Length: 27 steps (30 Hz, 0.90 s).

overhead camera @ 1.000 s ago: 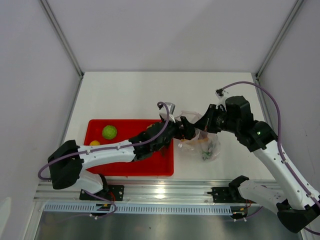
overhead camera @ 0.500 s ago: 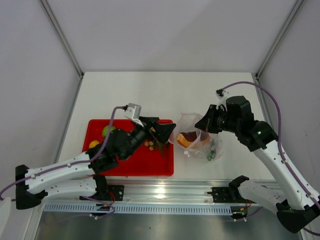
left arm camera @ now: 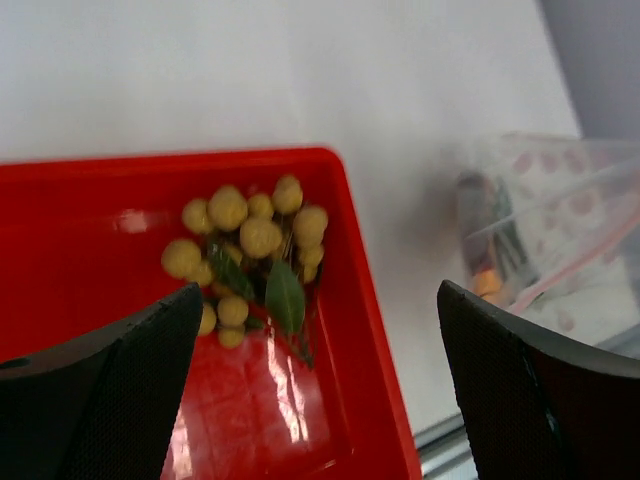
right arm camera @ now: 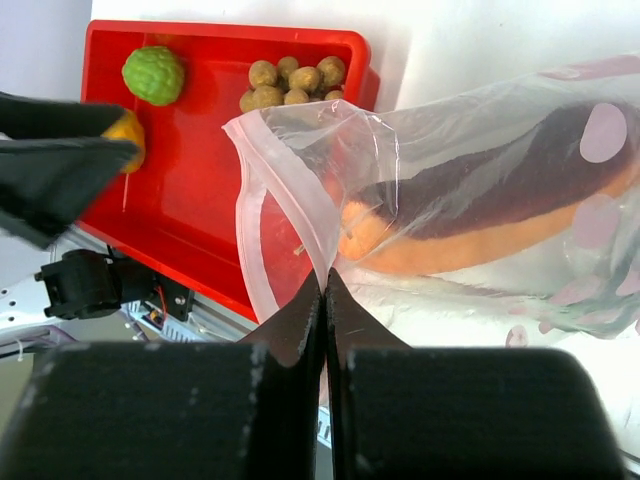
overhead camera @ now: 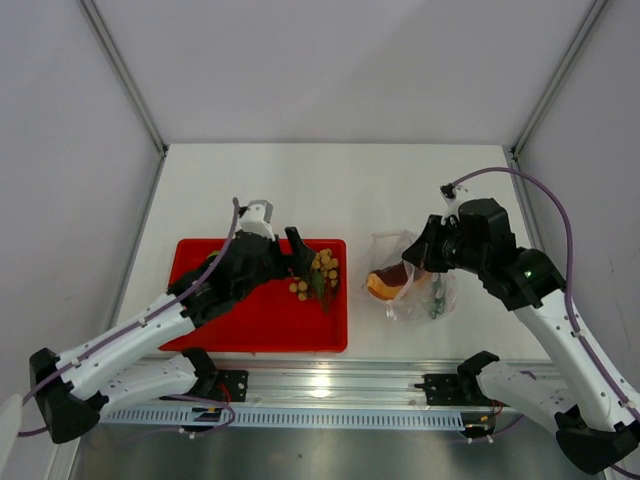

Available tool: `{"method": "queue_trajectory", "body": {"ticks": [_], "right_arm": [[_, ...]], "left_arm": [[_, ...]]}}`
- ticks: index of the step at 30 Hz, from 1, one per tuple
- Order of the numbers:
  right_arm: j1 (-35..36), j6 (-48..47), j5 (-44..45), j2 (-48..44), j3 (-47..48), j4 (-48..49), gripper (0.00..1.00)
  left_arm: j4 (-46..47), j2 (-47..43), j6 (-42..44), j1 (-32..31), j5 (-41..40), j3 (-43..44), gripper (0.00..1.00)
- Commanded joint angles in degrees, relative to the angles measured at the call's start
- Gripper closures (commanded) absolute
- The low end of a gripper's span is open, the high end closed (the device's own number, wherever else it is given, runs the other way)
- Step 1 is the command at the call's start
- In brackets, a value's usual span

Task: Place the food in the zip-top bag and seal the zipper
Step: Pick up the fake fruit from the bin.

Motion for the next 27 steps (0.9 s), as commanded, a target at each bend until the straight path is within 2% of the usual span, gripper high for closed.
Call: {"method": "queue_trajectory", "body": {"ticks": [1, 8, 17, 23, 24, 27], "right_arm": [[-0.23, -1.24, 2.20, -1.57, -0.20, -0.07, 1.00], [-0.23, -1.42, 1.68, -1.84, -1.52, 0.63, 1.00], [-0.31, -1.15, 0.54, -2.89, -2.40, 0.89, 1.00], [-0.23, -0.98, -0.17, -3.07, -2.40, 1.16, 1.00], [-0.23, -0.89, -0.26, -3.24, -2.40, 1.24, 1.00], [-0.31, -1.15, -0.52, -3.33, -2.31, 1.25, 1.00]], "left_arm": [[-6.49, 4.27, -8.21, 0.41, 6.46, -1.29, 0.00], [4.20, 15.52, -20.79, -0.29, 17.63, -9.19, 0.05], [3.53, 30.97, -27.02, -3.19, 16.22, -3.33, 0.07], [-0.33, 37.40, -29.67, -3.63, 13.77, 0.28, 0.12], [-2.34, 38.46, -29.84, -3.72, 12.90, 1.59, 0.14], [-3.59, 41.19, -29.58, -4.07, 12.01, 3.01, 0.41]]}}
